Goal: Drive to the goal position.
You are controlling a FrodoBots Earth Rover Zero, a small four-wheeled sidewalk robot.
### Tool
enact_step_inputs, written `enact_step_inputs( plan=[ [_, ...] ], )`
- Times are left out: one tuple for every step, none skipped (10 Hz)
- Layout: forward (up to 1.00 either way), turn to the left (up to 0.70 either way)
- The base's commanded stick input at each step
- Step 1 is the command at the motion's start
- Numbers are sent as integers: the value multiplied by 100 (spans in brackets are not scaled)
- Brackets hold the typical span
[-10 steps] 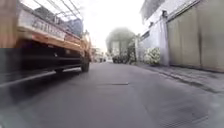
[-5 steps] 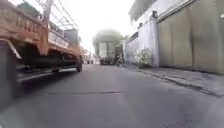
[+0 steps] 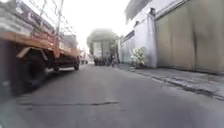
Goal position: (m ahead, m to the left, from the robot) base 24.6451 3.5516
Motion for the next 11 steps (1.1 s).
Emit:
enact_step_inputs(
  plan=[
    [100, 5],
    [100, 5],
    [100, 5],
    [100, 5],
    [100, 5],
    [100, 5],
    [100, 5],
    [100, 5],
    [100, 5],
    [100, 5],
    [100, 5]
  ],
)
